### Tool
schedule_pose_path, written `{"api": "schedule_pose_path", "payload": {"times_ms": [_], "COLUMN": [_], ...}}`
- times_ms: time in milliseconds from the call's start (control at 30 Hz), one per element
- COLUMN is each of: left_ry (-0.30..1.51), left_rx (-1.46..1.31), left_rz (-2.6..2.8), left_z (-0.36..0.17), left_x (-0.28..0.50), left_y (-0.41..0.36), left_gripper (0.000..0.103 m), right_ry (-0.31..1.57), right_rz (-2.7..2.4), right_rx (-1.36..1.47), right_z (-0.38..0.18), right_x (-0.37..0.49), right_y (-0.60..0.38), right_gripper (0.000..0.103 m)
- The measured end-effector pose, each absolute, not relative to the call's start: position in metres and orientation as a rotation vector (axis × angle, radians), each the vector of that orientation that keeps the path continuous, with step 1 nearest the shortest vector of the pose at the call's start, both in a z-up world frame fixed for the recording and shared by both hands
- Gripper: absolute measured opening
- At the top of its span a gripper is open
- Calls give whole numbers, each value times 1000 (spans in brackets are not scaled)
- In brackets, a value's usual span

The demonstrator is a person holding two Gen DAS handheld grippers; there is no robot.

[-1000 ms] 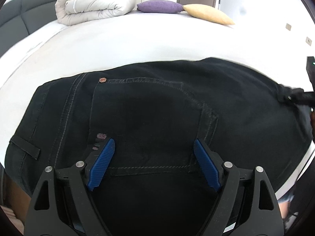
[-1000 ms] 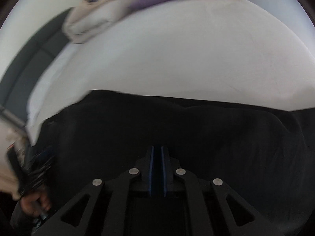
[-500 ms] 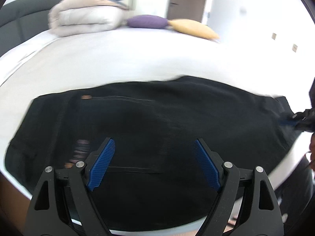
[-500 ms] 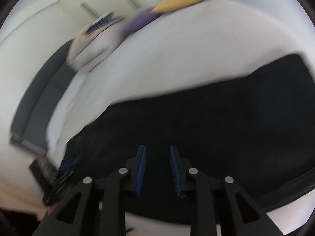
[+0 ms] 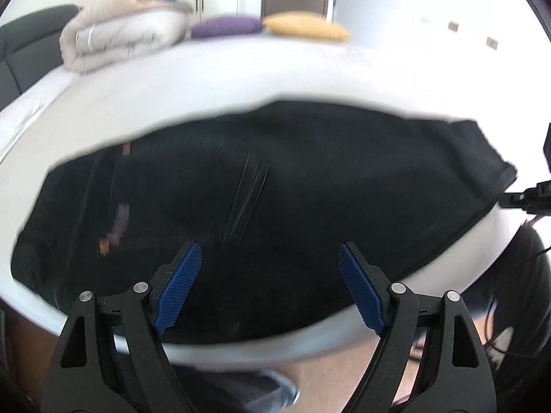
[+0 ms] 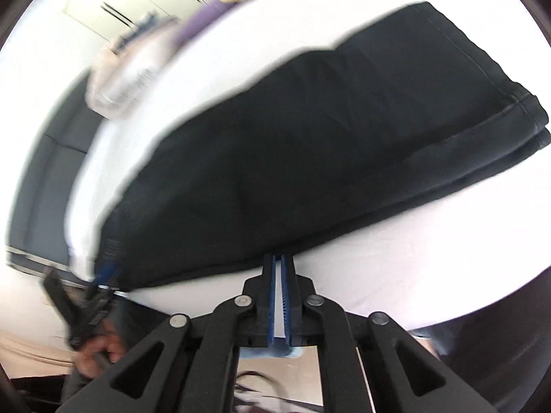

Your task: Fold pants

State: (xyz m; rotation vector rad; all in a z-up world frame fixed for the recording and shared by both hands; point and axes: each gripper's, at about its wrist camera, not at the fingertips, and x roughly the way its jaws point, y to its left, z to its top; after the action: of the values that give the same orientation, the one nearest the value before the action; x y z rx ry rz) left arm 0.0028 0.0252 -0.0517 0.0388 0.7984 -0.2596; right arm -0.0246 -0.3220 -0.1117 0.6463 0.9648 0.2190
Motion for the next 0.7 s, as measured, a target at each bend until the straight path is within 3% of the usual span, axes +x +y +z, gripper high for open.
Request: {"api": "schedule_pose_path", "payload": {"times_ms": [33, 100, 200, 267, 433, 700], "left_ry": [777, 765, 780, 887, 903, 898], "left_rx": [25, 15, 58, 66, 55, 31], "left_rz": [-275, -308, -350, -348, -342, -326], "left_z": [-43, -34, -39, -63, -81, -78], "left_x": [8, 23, 49, 66, 53, 18], "left_y": [20, 6, -22, -33, -26, -9], "left_gripper": [81, 81, 82, 81, 82, 82], "right_ry": [933, 899, 890, 952, 898, 658], "right_rz": [279, 373, 422, 370, 262, -191], "right_rx": [684, 762, 766, 806, 918, 1044], "right_z": [-109, -113, -130, -150, -170, -154], "right_x": [-18, 1, 24, 32, 8, -66], "right_y": [-314, -294, -271, -274, -322, -468], "right_gripper": [14, 43, 45, 45, 1, 0]}}
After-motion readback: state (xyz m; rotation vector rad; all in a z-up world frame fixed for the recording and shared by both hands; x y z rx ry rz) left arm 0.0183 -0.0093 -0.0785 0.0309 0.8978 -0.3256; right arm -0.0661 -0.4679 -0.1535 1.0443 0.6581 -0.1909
